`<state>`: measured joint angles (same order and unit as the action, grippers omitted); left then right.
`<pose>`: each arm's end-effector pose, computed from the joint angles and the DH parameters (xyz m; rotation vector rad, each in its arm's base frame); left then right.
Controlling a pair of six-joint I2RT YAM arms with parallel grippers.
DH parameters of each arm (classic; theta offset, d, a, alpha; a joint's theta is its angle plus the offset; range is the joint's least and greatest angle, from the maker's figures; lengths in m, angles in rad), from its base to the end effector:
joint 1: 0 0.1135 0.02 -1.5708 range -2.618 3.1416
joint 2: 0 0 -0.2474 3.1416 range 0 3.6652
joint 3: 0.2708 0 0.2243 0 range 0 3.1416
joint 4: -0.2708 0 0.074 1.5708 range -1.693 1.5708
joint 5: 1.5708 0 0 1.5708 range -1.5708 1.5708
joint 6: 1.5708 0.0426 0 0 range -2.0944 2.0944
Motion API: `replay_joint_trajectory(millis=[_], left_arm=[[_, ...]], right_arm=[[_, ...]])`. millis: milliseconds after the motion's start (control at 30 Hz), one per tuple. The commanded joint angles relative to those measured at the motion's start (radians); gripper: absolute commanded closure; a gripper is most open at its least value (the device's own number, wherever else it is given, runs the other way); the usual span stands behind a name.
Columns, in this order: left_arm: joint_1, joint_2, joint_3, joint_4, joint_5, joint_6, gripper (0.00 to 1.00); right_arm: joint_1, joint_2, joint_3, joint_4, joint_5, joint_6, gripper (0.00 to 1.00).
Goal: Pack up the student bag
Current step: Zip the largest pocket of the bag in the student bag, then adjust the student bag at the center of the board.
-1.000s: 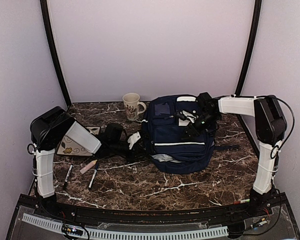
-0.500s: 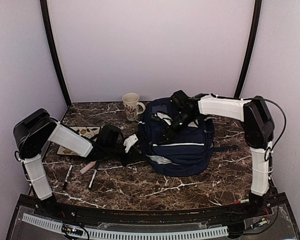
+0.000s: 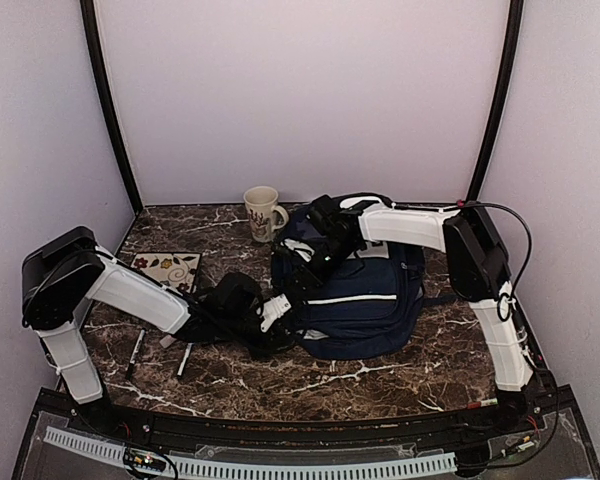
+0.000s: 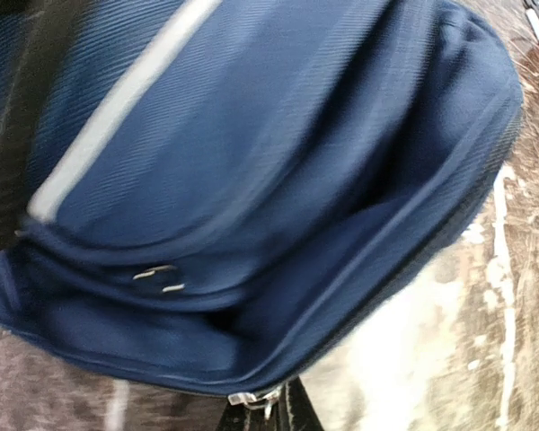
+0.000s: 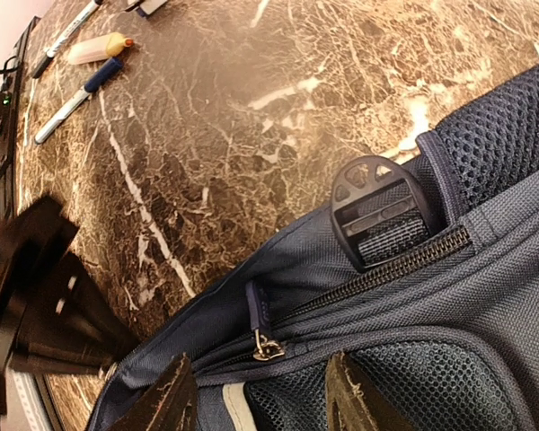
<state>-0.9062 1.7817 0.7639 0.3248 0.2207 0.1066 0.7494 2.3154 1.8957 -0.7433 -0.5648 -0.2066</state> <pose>0.1933 -0.2618 0.1292 1.2362 1.9790 -0.6636 0.3162 0.3253 0.1612 -1.4153 2.3723 0.9236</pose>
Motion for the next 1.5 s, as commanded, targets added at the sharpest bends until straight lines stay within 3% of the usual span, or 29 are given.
replay_joint_trajectory(millis=[0,267,500,667,900,1033,1133,1300,1467], left_arm=[[-0.132,-0.033,0.020,-0.073,0.048,-0.029,1.00],[-0.269,0.037,0.177,-0.091,0.016,-0.013,1.00],[-0.338,0.142,0.408,-0.147,0.037,0.084,1.00],[-0.401,0.107,0.507,-0.182,0.020,0.137,0.99],[-0.411,0.016,0.422,-0.103,-0.180,0.070,1.00],[-0.411,0.009,0.369,-0.016,-0.209,-0.021,1.00],[-0.388,0.097,0.364,-0.026,-0.220,-0.062,1.00],[-0.376,0.112,0.341,0.012,-0.240,-0.152,1.00],[-0.361,0.139,0.363,-0.039,-0.216,-0.169,1.00]], right_arm=[[0.019,0.111,-0.023,0.024,0.097,0.056,0.50],[0.021,0.113,-0.004,0.022,0.071,0.054,0.51],[0.021,0.106,0.012,0.013,0.034,0.045,0.51],[0.022,0.084,0.041,0.003,0.016,0.029,0.51],[0.010,-0.039,0.056,-0.081,-0.033,-0.077,0.46],[-0.050,-0.273,-0.051,-0.086,-0.054,-0.131,0.38],[-0.133,-0.465,-0.154,-0.091,-0.068,-0.162,0.34],[-0.232,-0.730,-0.476,-0.085,-0.050,-0.297,0.30],[-0.256,-0.877,-0.732,-0.013,0.146,-0.369,0.26]])
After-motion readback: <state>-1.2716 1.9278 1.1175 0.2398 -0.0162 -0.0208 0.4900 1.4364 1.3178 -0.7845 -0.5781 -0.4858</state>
